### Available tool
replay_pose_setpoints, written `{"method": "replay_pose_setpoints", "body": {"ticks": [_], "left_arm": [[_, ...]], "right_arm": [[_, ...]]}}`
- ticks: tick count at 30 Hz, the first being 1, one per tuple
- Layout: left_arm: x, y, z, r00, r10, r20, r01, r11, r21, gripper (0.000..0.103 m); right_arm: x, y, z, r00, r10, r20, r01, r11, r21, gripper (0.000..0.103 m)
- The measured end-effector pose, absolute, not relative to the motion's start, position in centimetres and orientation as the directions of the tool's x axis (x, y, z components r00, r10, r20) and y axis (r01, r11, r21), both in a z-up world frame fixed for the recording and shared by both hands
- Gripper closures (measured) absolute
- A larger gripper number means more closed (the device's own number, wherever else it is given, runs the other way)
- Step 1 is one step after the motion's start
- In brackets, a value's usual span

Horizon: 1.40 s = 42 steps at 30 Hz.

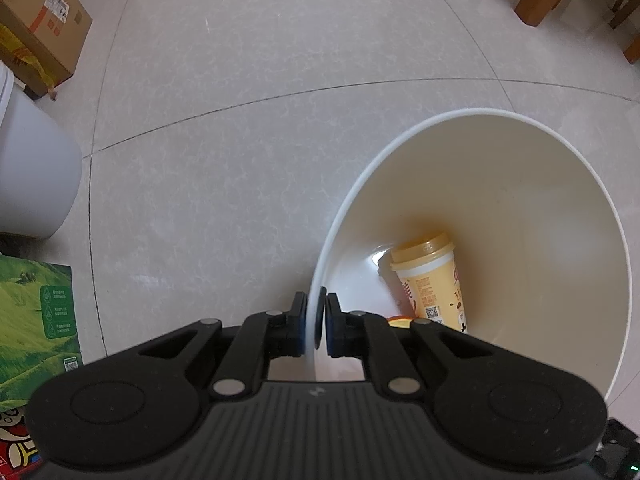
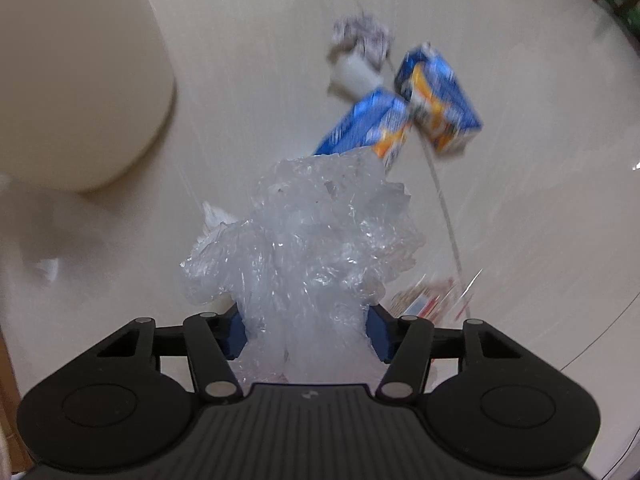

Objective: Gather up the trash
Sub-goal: 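Carry the plastic bag over the bin and release it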

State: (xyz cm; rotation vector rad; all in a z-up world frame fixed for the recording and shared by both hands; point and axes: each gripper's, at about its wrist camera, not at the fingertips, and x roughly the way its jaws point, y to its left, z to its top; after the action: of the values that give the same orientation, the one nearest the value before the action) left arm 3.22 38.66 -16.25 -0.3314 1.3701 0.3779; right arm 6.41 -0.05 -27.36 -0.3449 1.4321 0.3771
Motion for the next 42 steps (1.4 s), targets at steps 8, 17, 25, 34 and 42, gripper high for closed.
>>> {"method": "replay_pose_setpoints", "body": {"ticks": [8, 17, 25, 34, 42], "left_arm": [[3.1, 38.7, -16.3, 0.158, 0.070, -0.985, -0.446, 0.895, -0.008, 0.096], [3.2, 38.7, -16.3, 0.156, 0.070, -0.985, -0.448, 0.894, -0.007, 0.096], [3.2, 38.7, -16.3, 0.156, 0.070, -0.985, -0.447, 0.894, -0.007, 0.096], [3.2, 38.9, -16.3, 0.155, 0.067, -0.986, -0.451, 0.893, -0.010, 0.096], [3.2, 38.7, -16.3, 0.156, 0.067, -0.985, -0.450, 0.893, -0.010, 0.096]], "right_arm": [[8.3, 3.0, -14.1, 0.209, 0.185, -0.960, -0.546, 0.837, 0.042, 0.040], [9.1, 10.7, -4.4, 0.283, 0.375, -0.883, -0.698, 0.712, 0.079, 0.039], [8.3, 17.4, -5.5, 0.243, 0.434, -0.867, -0.778, 0.622, 0.093, 0.035], [7.9, 15.0, -6.2, 0.286, 0.415, -0.864, -0.766, 0.640, 0.054, 0.006], [8.1, 10.3, -7.2, 0.345, 0.401, -0.849, -0.708, 0.704, 0.044, 0.005]]}}
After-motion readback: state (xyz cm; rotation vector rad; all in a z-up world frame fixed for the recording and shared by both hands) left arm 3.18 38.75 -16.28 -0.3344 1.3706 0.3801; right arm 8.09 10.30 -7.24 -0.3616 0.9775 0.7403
